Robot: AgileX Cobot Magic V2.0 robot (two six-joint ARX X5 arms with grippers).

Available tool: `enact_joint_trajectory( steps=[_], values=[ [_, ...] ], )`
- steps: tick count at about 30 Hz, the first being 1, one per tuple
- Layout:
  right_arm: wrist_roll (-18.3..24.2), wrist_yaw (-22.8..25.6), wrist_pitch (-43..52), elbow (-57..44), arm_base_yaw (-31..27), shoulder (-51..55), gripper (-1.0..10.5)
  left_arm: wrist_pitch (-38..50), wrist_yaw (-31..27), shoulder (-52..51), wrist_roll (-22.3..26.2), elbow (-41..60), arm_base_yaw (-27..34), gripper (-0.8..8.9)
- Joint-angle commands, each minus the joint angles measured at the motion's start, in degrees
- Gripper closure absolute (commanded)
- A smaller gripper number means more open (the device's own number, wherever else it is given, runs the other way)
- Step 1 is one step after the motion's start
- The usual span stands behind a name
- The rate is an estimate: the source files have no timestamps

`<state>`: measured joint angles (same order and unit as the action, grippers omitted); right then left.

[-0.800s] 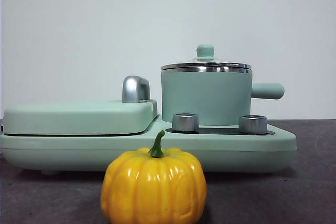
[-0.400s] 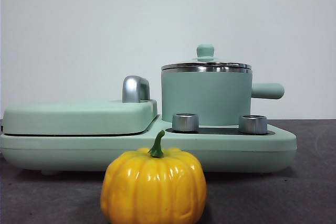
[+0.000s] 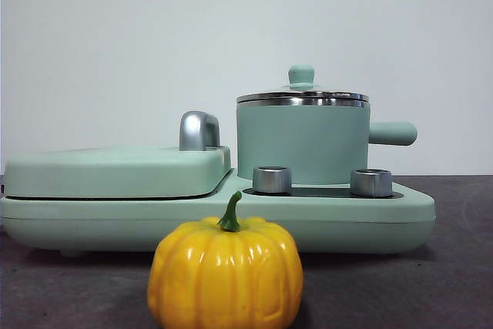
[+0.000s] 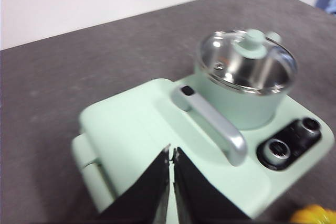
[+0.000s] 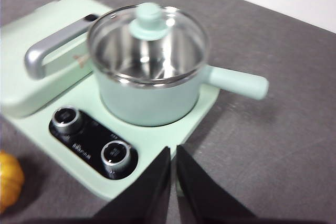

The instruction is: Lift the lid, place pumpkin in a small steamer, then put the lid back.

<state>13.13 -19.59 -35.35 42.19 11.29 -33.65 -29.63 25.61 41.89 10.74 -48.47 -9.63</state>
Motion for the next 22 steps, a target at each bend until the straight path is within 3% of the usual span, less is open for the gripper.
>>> enact_joint_trajectory(
  steps=[1, 7, 11, 16, 22],
  values=[
    [2.6, 1.6, 0.1, 1.1, 3.0, -1.3, 9.3, 0.4, 0.9, 1.4, 3.9, -1.0, -2.3, 8.03],
    [4.5, 4.2, -0.8, 1.1, 8.2, -3.5, 9.3, 0.6, 1.0, 3.7, 6.3, -1.0, -8.2, 7.88],
    [4.5, 4.2, -0.8, 1.1, 9.0, -4.1, 9.1, 1.8, 1.0, 4.8, 6.4, -1.0, -11.0, 5.61],
    [4.2, 5.5, -0.7, 1.1, 9.0, -4.1, 6.5, 3.8, 1.0, 5.0, 6.2, -1.0, -12.3, 5.63],
    [3.3, 6.6, -0.7, 1.1, 9.0, -4.1, 6.4, 10.5, 1.0, 5.2, 6.2, -1.0, -12.7, 5.66]
  ],
)
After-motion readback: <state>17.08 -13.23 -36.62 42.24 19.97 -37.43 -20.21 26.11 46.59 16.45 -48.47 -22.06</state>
